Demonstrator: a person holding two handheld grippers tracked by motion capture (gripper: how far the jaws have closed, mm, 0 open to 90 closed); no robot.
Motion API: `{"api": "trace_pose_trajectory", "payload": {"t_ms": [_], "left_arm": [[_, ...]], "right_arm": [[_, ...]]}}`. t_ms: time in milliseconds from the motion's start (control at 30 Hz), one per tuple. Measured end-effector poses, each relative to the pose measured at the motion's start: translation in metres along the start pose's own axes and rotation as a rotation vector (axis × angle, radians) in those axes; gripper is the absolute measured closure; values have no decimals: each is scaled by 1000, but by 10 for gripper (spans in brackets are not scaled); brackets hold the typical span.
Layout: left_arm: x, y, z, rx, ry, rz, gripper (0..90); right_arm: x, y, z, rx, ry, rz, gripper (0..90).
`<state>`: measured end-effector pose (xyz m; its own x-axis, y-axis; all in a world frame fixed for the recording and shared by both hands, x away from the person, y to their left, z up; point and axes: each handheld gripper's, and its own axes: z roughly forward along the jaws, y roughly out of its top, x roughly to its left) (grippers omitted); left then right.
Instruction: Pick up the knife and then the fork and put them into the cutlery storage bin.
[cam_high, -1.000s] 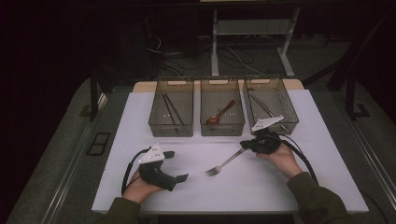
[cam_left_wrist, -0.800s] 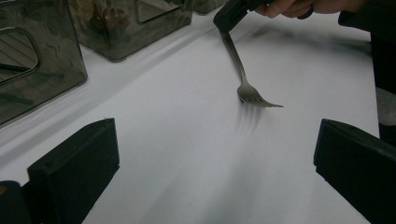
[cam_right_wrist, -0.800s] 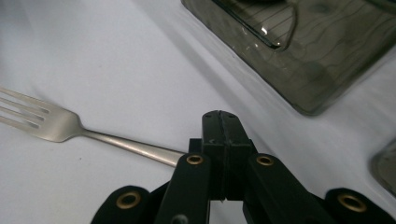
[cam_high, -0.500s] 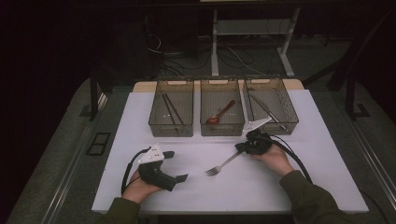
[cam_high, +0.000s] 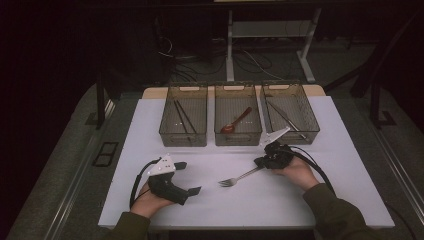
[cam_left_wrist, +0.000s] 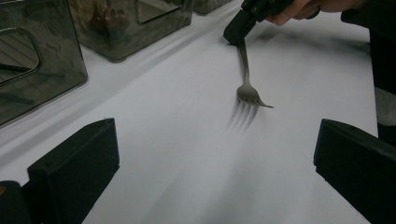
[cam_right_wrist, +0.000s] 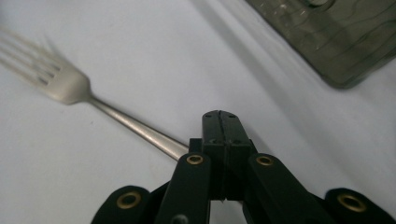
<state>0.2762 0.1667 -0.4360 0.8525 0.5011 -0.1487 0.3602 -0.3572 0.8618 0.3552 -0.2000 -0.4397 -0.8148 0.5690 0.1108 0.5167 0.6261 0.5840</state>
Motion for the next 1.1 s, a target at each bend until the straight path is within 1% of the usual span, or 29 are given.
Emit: {"api": "trace_pose_trajectory", "payload": {"t_ms": [200,467,533,600,700,767,833,900,967,1000,1100], "left_arm": [[0,0,0,0,0,4,0],[0,0,-1,1,0,3,0],[0,0,-1,1,1,3,0],[0,0,-1,-2,2,3,0],[0,0,-1,-1,1,3,0],[-1,0,-1,-1,0,1,0],[-1,1,-1,-2,0,1,0],[0,0,-1,0,0,2,0],[0,0,0,0,0,2,0],[0,0,0,-1,1,0,0],[0,1,1,1,3,0,0]], "right_arm": [[4,-5,-6,32,21,-22,888],[14,-12,-13,72,47,-50,887],[16,-15,-15,84,51,-77,887],[20,-17,-18,95,63,-87,887],[26,-20,-21,110,76,-120,887],[32,-20,-22,119,91,-118,888],[33,-20,-22,123,90,-132,887],[31,-18,-23,119,89,-132,885],[29,-12,-29,109,102,-120,813],[30,-9,-30,110,111,-124,786],[38,4,-30,107,130,-160,741]]}}
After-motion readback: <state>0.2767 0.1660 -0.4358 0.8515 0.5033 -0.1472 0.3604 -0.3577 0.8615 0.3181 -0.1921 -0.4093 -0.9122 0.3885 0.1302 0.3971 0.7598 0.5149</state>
